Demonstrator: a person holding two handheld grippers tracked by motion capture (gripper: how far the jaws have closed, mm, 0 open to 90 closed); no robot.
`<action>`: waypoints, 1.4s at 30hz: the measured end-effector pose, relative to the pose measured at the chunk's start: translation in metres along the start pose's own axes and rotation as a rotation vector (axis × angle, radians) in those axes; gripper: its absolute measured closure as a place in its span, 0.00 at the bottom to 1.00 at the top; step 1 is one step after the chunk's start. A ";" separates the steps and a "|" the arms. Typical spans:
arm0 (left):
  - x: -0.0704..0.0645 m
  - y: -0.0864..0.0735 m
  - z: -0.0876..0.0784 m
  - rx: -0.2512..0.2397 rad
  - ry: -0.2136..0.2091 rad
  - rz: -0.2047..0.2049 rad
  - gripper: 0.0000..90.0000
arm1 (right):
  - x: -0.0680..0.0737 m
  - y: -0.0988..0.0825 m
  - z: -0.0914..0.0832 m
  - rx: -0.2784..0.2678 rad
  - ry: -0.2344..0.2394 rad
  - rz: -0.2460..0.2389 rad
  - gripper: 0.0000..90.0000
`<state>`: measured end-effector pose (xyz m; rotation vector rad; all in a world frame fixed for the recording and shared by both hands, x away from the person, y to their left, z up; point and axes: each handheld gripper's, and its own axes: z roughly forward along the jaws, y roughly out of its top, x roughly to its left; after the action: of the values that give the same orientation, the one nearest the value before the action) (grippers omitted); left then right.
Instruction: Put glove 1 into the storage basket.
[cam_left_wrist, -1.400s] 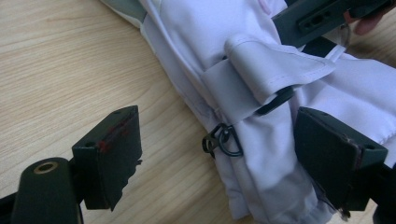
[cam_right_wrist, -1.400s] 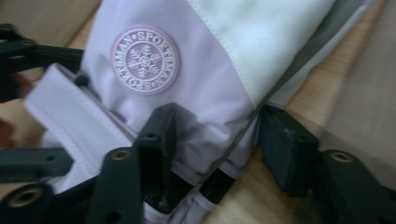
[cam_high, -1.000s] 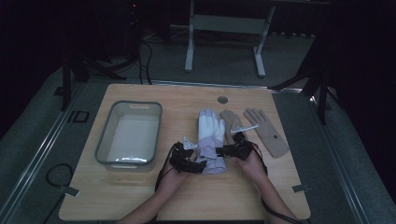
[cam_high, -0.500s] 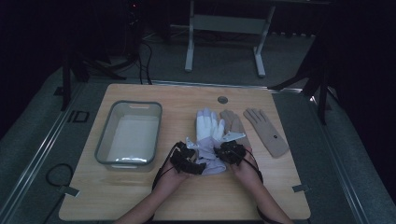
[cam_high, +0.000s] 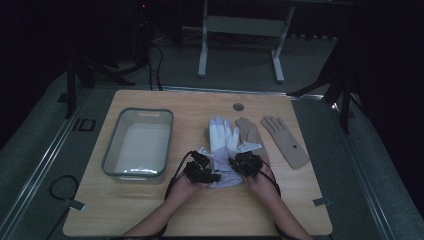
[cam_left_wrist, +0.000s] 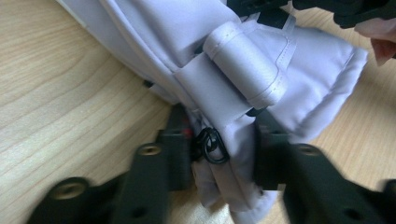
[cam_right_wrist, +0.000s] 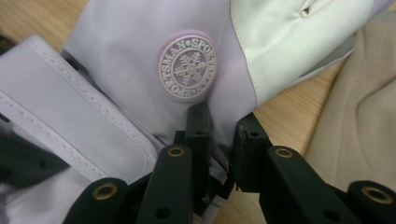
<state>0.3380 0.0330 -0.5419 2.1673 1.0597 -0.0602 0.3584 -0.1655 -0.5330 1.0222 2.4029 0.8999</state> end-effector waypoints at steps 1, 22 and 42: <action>-0.002 0.000 -0.001 -0.008 0.002 0.004 0.79 | -0.001 0.000 -0.001 -0.002 0.002 0.007 0.88; 0.000 0.019 -0.042 0.004 -0.002 0.040 0.83 | 0.008 0.034 -0.024 -0.037 0.001 0.027 0.89; 0.024 0.032 -0.117 -0.002 0.027 0.078 0.83 | 0.036 0.100 -0.037 -0.095 0.024 0.001 0.89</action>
<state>0.3466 0.1084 -0.4444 2.2105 0.9889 0.0057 0.3641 -0.1008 -0.4413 0.9833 2.3553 1.0219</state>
